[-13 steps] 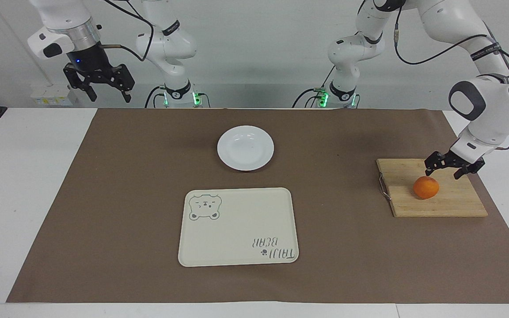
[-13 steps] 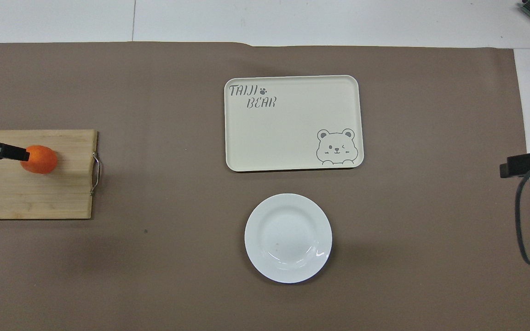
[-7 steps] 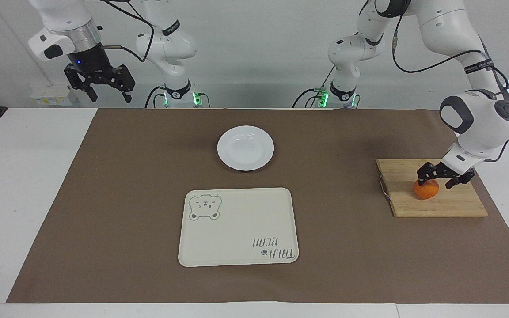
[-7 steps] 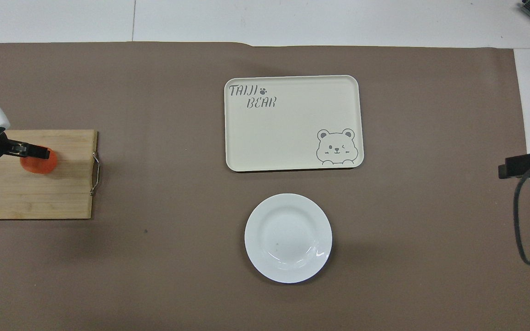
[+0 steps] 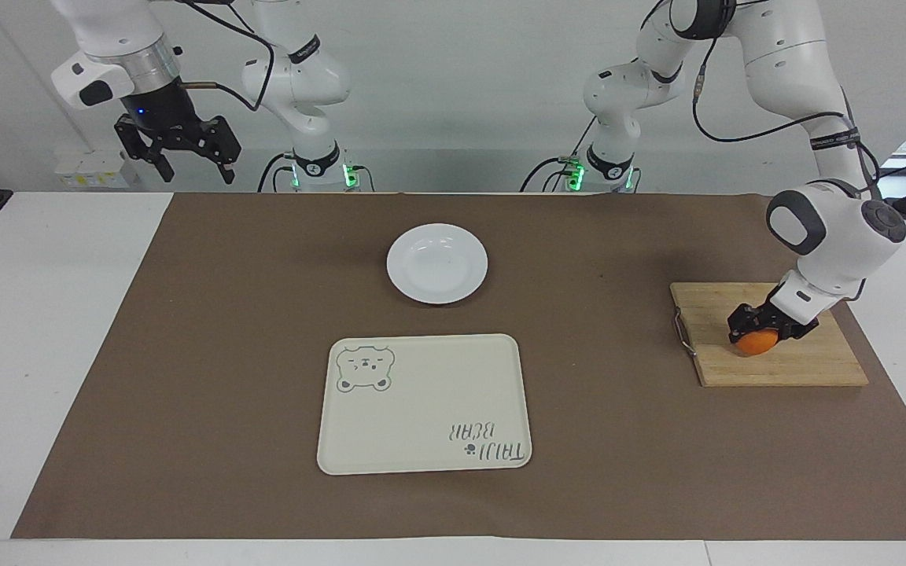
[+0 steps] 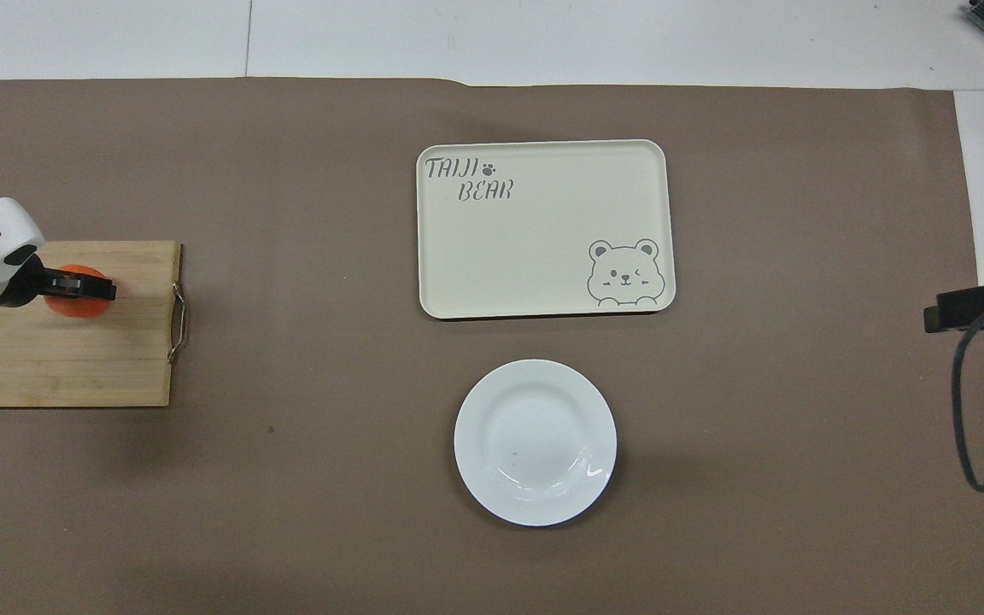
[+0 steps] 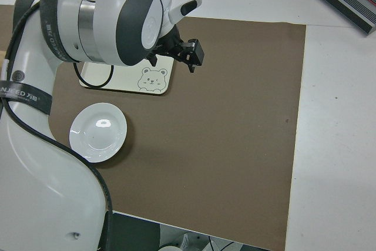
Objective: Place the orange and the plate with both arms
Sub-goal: 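Close the left gripper on the orange and lift it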
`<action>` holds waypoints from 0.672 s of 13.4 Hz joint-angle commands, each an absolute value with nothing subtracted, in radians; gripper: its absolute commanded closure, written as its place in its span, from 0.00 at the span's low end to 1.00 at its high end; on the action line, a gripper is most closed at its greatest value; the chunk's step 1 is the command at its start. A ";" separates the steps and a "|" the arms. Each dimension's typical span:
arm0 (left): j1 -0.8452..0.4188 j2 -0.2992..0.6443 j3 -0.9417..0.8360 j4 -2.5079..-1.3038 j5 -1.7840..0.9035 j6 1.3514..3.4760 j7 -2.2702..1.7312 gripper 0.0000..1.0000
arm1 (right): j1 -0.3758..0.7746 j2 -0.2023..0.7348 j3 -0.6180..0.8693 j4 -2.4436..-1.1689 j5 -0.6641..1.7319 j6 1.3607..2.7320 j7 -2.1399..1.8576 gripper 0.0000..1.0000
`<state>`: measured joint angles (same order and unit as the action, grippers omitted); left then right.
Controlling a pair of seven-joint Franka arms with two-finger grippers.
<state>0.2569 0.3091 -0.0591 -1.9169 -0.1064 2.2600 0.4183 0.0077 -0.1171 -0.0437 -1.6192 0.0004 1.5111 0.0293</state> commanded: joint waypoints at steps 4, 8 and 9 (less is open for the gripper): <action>0.226 0.239 -0.063 -1.776 -0.107 2.031 0.270 1.00 | -0.008 -0.133 -0.035 -1.640 0.021 1.517 0.015 0.00; 0.180 0.164 -0.063 -1.689 -0.062 1.861 0.178 1.00 | -0.011 -0.133 -0.035 -1.646 0.021 1.516 0.015 0.00; 0.163 0.164 -0.063 -1.652 -0.052 1.811 0.152 1.00 | -0.011 -0.133 -0.035 -1.646 0.021 1.516 0.014 0.00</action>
<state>0.1998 0.1784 -0.0745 -1.7129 -0.0856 1.9020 0.2073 0.0070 -0.1171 -0.0438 -1.6240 0.0004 1.5111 0.0293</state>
